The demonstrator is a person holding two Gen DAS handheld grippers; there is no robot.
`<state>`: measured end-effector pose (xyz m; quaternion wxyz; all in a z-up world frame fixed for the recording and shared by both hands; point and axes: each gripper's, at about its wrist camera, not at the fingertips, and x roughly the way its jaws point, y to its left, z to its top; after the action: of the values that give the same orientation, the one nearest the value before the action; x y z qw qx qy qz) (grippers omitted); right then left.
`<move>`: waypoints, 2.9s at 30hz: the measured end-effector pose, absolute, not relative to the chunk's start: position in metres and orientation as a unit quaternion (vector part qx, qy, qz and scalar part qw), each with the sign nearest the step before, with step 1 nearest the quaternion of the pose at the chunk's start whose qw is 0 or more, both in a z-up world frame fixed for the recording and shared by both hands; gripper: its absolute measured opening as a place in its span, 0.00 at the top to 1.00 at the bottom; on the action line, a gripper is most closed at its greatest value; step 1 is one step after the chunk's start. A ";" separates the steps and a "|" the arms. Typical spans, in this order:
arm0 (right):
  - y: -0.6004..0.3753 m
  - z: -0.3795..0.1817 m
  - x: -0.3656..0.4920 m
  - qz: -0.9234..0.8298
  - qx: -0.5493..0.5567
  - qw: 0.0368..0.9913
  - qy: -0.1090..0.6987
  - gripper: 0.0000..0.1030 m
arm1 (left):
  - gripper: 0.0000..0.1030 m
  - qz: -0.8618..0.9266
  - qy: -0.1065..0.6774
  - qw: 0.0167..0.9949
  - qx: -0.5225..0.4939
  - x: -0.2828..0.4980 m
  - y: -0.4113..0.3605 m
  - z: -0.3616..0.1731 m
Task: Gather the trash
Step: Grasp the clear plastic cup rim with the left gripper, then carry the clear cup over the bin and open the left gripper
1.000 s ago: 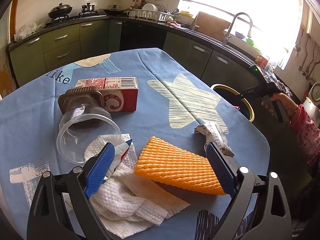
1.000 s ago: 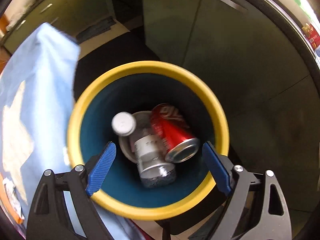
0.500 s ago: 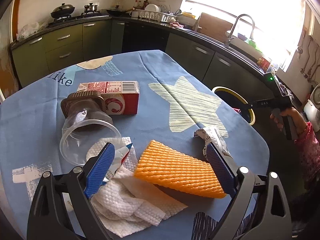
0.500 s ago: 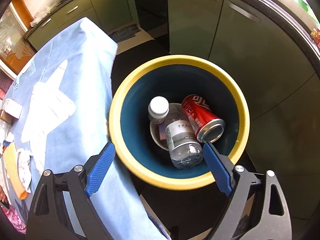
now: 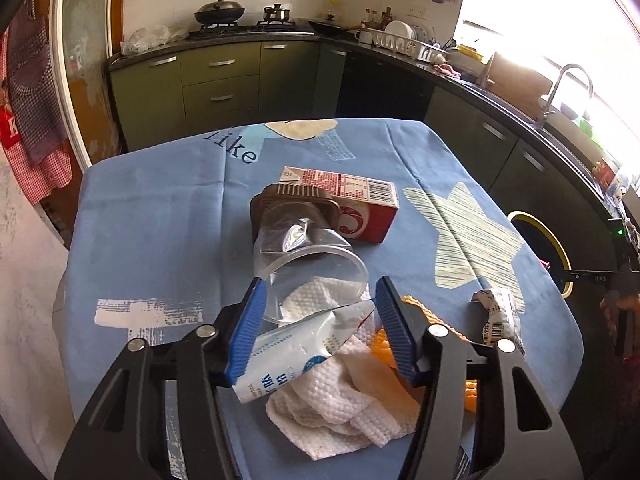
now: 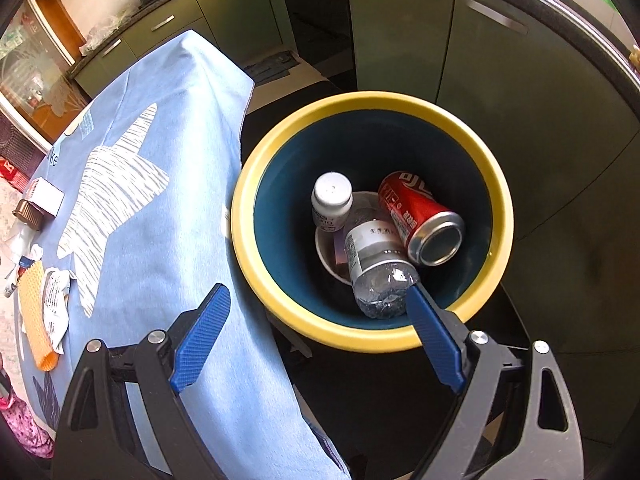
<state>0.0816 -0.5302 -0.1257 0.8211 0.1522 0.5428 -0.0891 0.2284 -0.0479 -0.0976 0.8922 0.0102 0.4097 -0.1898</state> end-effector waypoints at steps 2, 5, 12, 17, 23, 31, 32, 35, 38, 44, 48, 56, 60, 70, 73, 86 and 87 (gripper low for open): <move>-0.530 -0.127 0.079 -0.086 0.154 0.821 0.543 0.18 | 0.60 -0.180 0.413 0.893 0.015 0.232 -0.046 -0.101; -0.530 -0.129 0.075 -0.081 0.158 0.819 0.545 0.18 | 0.66 -0.158 0.410 0.898 0.030 0.237 -0.044 -0.106; -0.528 -0.134 0.073 -0.076 0.164 0.817 0.548 0.17 | 0.66 -0.125 0.419 0.899 0.037 0.243 -0.036 -0.113; -0.524 -0.136 0.078 -0.070 0.163 0.815 0.551 0.17 | 0.55 -0.108 0.399 0.909 0.051 0.230 -0.026 -0.102; -0.513 -0.139 0.085 -0.056 0.159 0.815 0.555 0.18 | 0.55 -0.119 0.422 0.897 0.051 0.249 -0.026 -0.118; -0.514 -0.135 0.081 -0.060 0.160 0.815 0.554 0.17 | 0.93 -0.140 0.431 0.889 0.055 0.273 -0.037 -0.132; -0.515 -0.134 0.080 -0.062 0.161 0.815 0.553 0.17 | 0.94 -0.140 0.425 0.892 0.055 0.271 -0.038 -0.130; -0.519 -0.133 0.079 -0.064 0.164 0.816 0.550 0.18 | 0.94 -0.132 0.405 0.903 0.060 0.263 -0.036 -0.119; -0.521 -0.131 0.078 -0.064 0.166 0.818 0.547 0.17 | 0.94 -0.134 0.392 0.908 0.056 0.253 -0.036 -0.107; -0.522 -0.131 0.072 -0.062 0.169 0.820 0.544 0.17 | 0.94 -0.171 0.379 0.906 0.083 0.225 -0.052 -0.078; -0.524 -0.132 0.070 -0.061 0.171 0.819 0.544 0.17 | 0.94 -0.194 0.395 0.892 0.102 0.221 -0.062 -0.071; -0.519 -0.111 0.066 -0.053 0.172 0.840 0.511 0.17 | 0.95 -0.238 0.407 0.876 0.103 0.210 -0.068 -0.055; -0.512 -0.101 0.068 -0.044 0.162 0.847 0.505 0.17 | 0.95 -0.245 0.395 0.879 0.106 0.202 -0.074 -0.048; -0.531 -0.102 0.049 -0.075 0.174 0.848 0.496 0.17 | 0.95 -0.337 0.366 0.853 0.158 0.179 -0.150 -0.020; -0.541 -0.104 0.039 -0.094 0.173 0.847 0.493 0.17 | 0.95 -0.374 0.360 0.836 0.176 0.174 -0.192 -0.021; -0.606 -0.134 -0.011 -0.143 0.228 0.831 0.486 0.17 | 0.95 -0.476 0.392 0.746 0.250 0.182 -0.415 -0.060; -0.610 -0.137 -0.014 -0.145 0.233 0.830 0.486 0.17 | 0.95 -0.479 0.393 0.743 0.253 0.184 -0.431 -0.063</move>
<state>-0.0138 -0.6101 -0.1370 0.8296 0.2328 0.4864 -0.1447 0.1844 -0.4306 -0.0633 0.7434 0.2525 0.3931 -0.4786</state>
